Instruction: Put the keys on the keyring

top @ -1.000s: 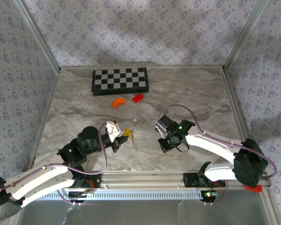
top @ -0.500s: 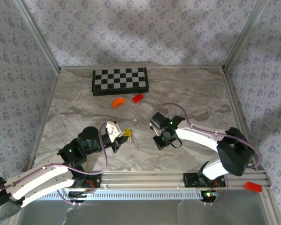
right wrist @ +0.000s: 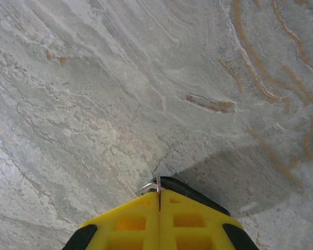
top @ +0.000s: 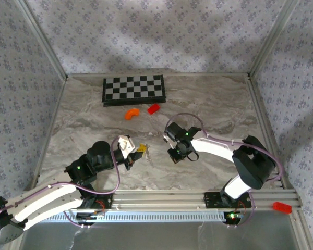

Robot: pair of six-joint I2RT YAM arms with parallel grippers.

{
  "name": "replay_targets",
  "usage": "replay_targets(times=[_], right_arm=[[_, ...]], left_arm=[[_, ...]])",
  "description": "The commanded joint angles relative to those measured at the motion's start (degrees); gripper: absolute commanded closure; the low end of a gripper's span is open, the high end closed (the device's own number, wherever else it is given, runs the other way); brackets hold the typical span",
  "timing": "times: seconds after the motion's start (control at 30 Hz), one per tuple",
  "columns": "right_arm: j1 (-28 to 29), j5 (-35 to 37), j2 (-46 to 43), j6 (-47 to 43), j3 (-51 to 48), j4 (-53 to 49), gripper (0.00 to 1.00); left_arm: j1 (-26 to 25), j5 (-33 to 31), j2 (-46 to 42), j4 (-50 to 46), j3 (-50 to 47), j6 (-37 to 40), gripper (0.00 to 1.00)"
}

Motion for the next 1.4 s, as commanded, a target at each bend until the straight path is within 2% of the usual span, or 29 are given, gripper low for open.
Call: replay_targets(times=[0.0, 1.0, 1.37], right_arm=[[-0.5, -1.3, 1.1, -1.2, 1.0, 1.7, 1.0], [-1.4, -5.5, 4.0, -0.9, 0.0, 7.1, 1.0], [-1.8, -8.4, 4.0, -0.8, -1.1, 9.7, 0.92]], left_arm=[[-0.2, -0.1, -0.8, 1.9, 0.4, 0.1, 1.0], [-0.3, 0.0, -1.2, 1.7, 0.3, -0.1, 1.0], [-0.2, 0.2, -0.9, 1.6, 0.7, 0.1, 1.0]])
